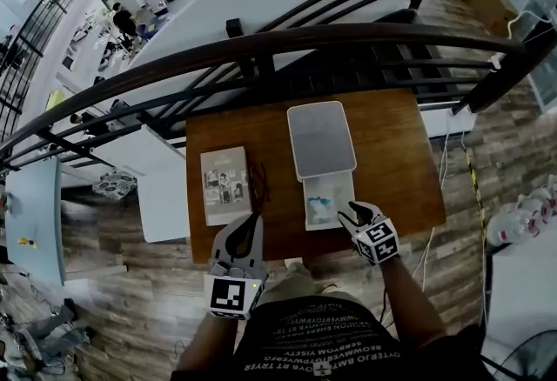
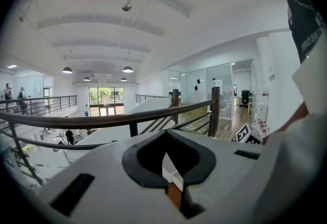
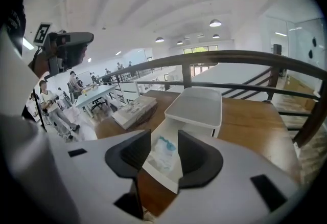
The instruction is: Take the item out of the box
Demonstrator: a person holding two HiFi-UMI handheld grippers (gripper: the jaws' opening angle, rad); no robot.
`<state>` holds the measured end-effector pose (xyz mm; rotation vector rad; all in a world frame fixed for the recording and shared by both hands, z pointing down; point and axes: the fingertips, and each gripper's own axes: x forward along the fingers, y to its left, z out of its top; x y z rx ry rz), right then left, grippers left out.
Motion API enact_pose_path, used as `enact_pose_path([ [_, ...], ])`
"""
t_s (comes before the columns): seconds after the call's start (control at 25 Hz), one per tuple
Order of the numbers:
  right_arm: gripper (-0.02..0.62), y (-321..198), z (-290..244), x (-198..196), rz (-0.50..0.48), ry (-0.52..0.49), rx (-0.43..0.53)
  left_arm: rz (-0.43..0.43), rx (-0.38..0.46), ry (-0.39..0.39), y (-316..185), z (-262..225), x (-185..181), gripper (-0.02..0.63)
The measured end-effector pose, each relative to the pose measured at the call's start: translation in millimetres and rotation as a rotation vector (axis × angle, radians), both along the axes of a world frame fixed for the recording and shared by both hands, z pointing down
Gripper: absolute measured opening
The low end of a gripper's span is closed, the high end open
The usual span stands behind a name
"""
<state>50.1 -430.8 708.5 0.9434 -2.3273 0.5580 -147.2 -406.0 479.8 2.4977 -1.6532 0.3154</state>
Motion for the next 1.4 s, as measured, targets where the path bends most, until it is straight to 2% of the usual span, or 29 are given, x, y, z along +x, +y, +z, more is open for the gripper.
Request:
enact_pose_path([
  [0.32,0.170,-12.6,51.7,-21.3,-0.058,0.059,-0.090,-0.037,-0.016,0.005,-15.8,6.8,-22.1,0.006],
  [0.52,0.200,-17.5,83.1,-35.7,-0.114,0.122,-0.151,-0.049,-0.051,0.001,-18.2,19.8,-34.3,0.006],
  [0.84,0.256,-18.4,128.9,-52.5,-0.180,0.269,-0.248,-0.064,-0.052,0.006,-18.2,25.5,-46.5,0.006],
  [1.04,0.268,-21.3,149.7,-58.3,-0.210,0.350,-0.253,-0.085,-0.061,0.004,-13.7,28.9,-58.6,0.006],
  [1.28,0.222,-19.6,155.3,-62.1,-0.181,0.381,-0.301,-0.099,-0.056,0.007,-5.6,28.2,-66.4,0.006],
  [1.4,0.126,-23.0,154.2,-58.8,-0.172,0.387,-0.271,-0.098,-0.056,0.009,-0.2,28.2,-65.6,0.006],
])
